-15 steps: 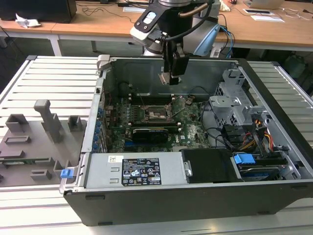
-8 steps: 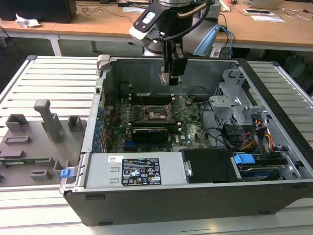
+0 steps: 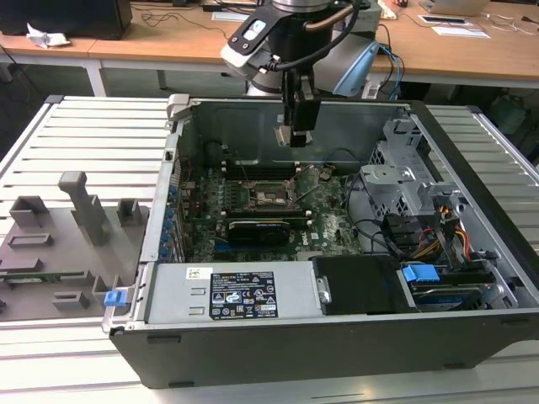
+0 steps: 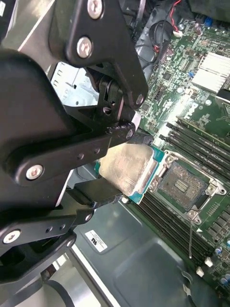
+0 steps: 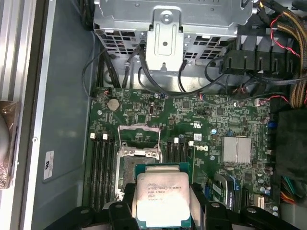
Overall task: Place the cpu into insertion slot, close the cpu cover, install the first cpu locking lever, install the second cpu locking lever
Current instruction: 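Place the cpu into insertion slot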
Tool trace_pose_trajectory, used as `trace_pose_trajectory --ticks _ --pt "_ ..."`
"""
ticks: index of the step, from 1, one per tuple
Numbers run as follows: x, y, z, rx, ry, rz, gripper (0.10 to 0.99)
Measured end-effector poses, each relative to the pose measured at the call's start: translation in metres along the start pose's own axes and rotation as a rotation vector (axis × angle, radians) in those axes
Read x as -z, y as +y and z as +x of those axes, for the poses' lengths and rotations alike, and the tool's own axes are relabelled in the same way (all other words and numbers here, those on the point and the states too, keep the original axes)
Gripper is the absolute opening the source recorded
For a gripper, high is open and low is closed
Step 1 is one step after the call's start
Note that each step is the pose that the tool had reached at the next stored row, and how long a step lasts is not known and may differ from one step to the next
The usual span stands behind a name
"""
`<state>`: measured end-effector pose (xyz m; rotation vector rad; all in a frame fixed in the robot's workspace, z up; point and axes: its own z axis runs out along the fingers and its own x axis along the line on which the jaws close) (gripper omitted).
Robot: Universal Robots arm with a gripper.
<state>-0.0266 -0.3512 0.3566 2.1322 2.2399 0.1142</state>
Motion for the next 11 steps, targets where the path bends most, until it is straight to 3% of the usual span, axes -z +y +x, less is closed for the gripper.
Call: trace_pose_trajectory --ticks 11 --pt "-0.0058 -0.0005 -0.0001 -0.031 -0.0028 0.000 0.529"
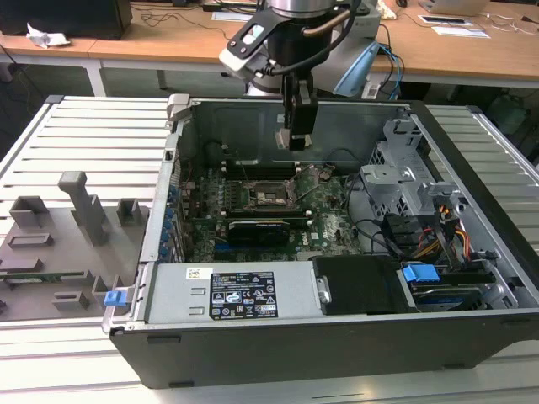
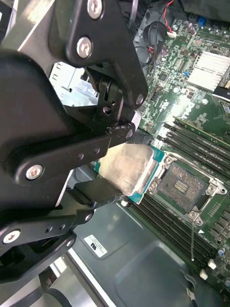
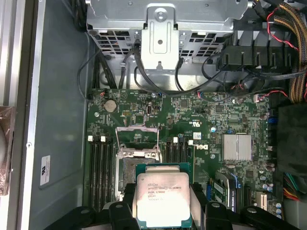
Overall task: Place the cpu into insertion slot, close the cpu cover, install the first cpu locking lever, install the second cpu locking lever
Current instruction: 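Place the cpu into insertion slot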
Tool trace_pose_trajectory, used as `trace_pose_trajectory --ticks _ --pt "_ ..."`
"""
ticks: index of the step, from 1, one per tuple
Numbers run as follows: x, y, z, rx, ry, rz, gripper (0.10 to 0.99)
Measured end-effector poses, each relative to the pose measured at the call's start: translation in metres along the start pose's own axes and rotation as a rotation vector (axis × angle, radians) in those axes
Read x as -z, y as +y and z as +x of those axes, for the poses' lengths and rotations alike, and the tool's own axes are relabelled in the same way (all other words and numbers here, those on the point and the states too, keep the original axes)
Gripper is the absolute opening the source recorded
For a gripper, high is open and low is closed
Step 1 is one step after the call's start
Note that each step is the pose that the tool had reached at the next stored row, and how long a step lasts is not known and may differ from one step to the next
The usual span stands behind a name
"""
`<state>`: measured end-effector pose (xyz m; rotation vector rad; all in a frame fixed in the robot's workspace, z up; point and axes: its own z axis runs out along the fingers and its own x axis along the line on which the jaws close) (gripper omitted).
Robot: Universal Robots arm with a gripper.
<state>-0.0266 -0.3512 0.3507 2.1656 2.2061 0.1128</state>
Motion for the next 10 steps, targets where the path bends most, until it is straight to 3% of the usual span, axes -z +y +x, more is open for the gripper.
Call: trace_pose_trajectory --ticks 10 --pt "-0.0146 -0.0013 -0.0002 -0.002 -0.0002 0.000 0.529"
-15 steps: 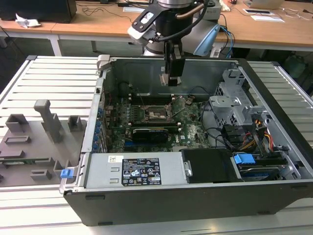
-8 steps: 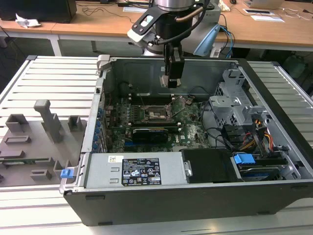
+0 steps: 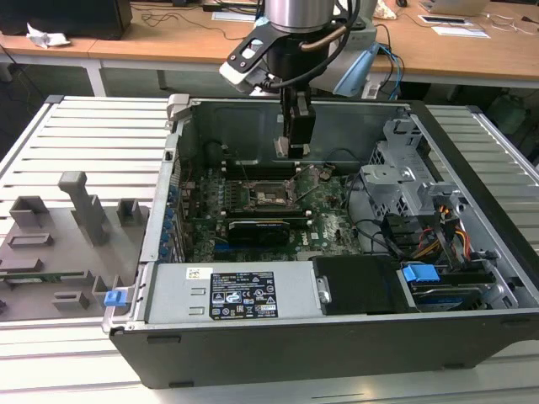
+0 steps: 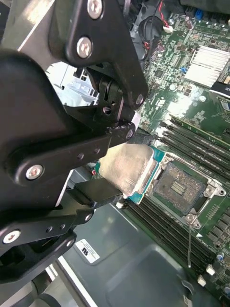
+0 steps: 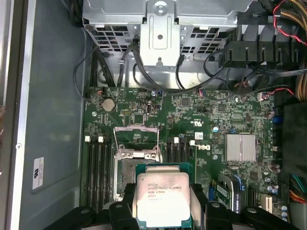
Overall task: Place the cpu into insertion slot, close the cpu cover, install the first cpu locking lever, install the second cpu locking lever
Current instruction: 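Place the cpu into insertion slot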
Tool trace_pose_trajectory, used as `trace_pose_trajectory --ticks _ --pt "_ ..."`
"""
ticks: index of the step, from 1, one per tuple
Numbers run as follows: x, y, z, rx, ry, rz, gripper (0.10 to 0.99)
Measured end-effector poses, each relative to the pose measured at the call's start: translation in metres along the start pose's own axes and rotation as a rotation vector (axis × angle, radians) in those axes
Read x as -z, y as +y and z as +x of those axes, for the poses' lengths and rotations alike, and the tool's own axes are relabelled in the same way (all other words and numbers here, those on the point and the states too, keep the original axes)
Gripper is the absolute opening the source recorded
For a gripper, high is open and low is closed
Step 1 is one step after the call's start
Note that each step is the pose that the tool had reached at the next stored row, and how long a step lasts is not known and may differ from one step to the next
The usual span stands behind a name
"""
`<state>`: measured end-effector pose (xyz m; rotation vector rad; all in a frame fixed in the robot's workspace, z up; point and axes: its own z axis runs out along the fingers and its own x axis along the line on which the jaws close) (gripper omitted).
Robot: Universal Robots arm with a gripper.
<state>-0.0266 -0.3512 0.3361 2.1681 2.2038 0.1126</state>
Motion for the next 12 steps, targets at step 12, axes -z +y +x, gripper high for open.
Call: trace_pose_trajectory --ticks 12 --pt "-0.0187 -0.0039 0.0007 -0.055 -0.0046 -0.001 0.529"
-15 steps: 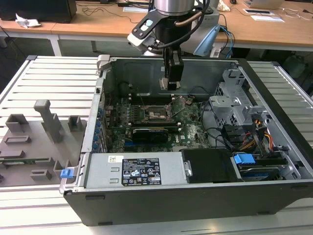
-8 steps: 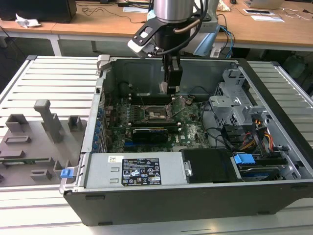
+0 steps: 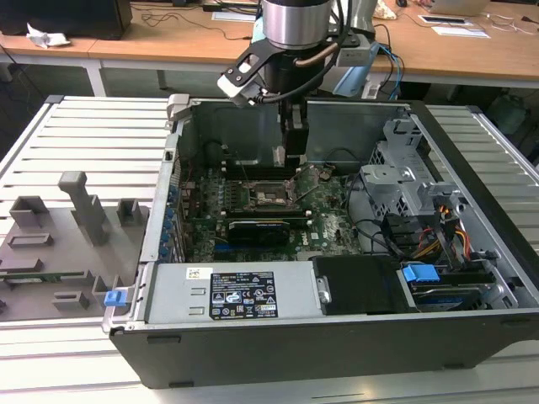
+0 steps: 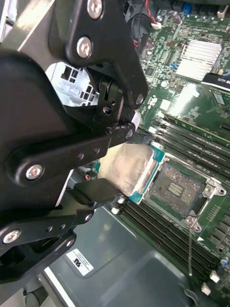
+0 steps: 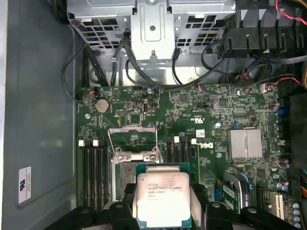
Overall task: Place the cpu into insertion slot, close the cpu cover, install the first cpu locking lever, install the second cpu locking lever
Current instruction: 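Place the cpu into insertion slot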
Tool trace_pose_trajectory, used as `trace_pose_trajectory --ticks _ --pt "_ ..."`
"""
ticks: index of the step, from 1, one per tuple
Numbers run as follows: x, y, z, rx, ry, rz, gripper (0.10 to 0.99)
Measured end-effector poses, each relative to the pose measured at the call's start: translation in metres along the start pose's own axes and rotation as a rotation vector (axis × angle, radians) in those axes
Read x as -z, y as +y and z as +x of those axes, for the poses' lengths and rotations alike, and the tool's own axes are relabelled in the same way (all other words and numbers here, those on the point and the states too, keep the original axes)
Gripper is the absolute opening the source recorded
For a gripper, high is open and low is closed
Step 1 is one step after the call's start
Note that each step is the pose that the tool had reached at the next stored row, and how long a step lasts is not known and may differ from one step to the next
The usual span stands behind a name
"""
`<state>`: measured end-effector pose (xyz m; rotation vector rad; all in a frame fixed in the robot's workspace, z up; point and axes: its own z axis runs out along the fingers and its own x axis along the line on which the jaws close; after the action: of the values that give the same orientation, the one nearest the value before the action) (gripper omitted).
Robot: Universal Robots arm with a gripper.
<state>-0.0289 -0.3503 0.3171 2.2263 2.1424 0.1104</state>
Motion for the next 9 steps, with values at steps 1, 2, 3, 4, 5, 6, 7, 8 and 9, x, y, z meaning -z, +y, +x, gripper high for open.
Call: trace_pose_trajectory --ticks 1,2,3,4,5,6,7,8,9 --pt "-0.0013 -0.0007 0.0000 0.000 0.0000 0.000 0.529" --pt "-0.0027 -0.0015 -0.0001 0.000 0.0001 0.000 0.529" --pt "-0.0040 -0.0022 -0.0001 0.000 0.0003 0.000 0.529" --pt "-0.0053 -0.0033 -0.0002 0.001 0.0007 0.000 0.529" --pt "-0.0068 -0.0056 -0.0003 0.002 0.0011 0.000 0.529" --pt "-0.0078 -0.0081 -0.0003 0.003 0.0012 0.000 0.529" --pt "-0.0093 -0.0100 -0.0004 0.004 0.0015 0.000 0.529" --pt "-0.0106 -0.0110 -0.0005 0.006 0.0016 0.000 0.529" --pt "-0.0142 -0.0123 -0.0005 0.009 0.0022 0.000 0.529"
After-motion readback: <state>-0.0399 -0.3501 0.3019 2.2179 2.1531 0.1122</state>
